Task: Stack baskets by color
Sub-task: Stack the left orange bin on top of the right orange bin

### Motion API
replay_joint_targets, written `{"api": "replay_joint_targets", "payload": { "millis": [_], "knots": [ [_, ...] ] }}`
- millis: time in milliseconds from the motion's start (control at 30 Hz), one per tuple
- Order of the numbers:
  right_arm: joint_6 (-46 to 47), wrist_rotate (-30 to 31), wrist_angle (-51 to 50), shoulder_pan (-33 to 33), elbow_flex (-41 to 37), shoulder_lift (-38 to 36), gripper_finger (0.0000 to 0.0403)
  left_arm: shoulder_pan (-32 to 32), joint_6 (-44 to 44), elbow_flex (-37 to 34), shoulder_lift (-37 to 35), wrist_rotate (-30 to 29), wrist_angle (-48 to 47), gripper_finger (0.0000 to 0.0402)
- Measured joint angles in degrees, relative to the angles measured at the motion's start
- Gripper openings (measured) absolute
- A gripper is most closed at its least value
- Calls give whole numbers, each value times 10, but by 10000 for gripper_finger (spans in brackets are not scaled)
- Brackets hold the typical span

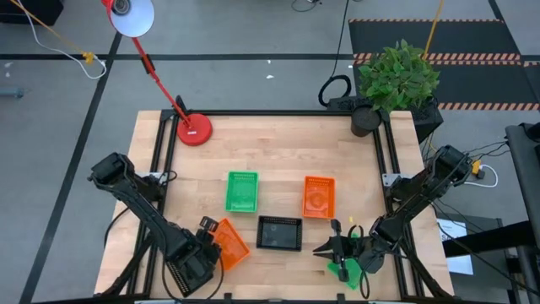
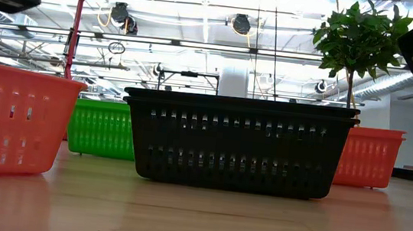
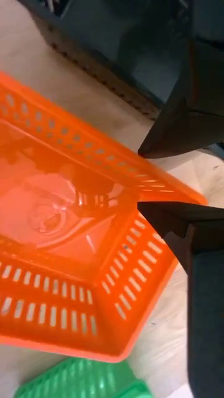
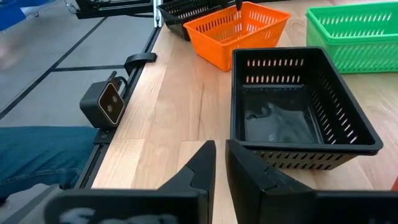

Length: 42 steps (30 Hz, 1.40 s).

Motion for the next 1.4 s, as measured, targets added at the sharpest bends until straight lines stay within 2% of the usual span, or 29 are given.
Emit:
{"api": "replay_joint_targets", "payload": {
  "millis": [333, 633, 867, 1033, 1133, 1233, 1400],
  "knots": [
    [0, 2, 0, 0, 0, 0, 29, 1, 9, -33, 0, 1, 32, 117],
    [0, 3, 0, 0, 0, 0, 29, 2, 34, -33, 0, 19, 31, 13],
    [-1, 3, 15, -1, 0, 0, 29, 5, 37, -26, -8, 30, 19, 26],
    [-16, 25, 45, -2, 0, 0, 29, 5, 35, 12, -30, 28, -15, 10],
    [-19, 60, 53, -7, 0, -2, 29, 4, 25, 47, -41, 1, -57, 17],
    [-26, 66, 55, -21, 6, -3, 29, 4, 23, 95, -41, -15, -112, 9],
    [-85, 65, 20, -44, 64, -3, 29, 11, 37, 171, -41, -105, -159, 13]
  ]
}}
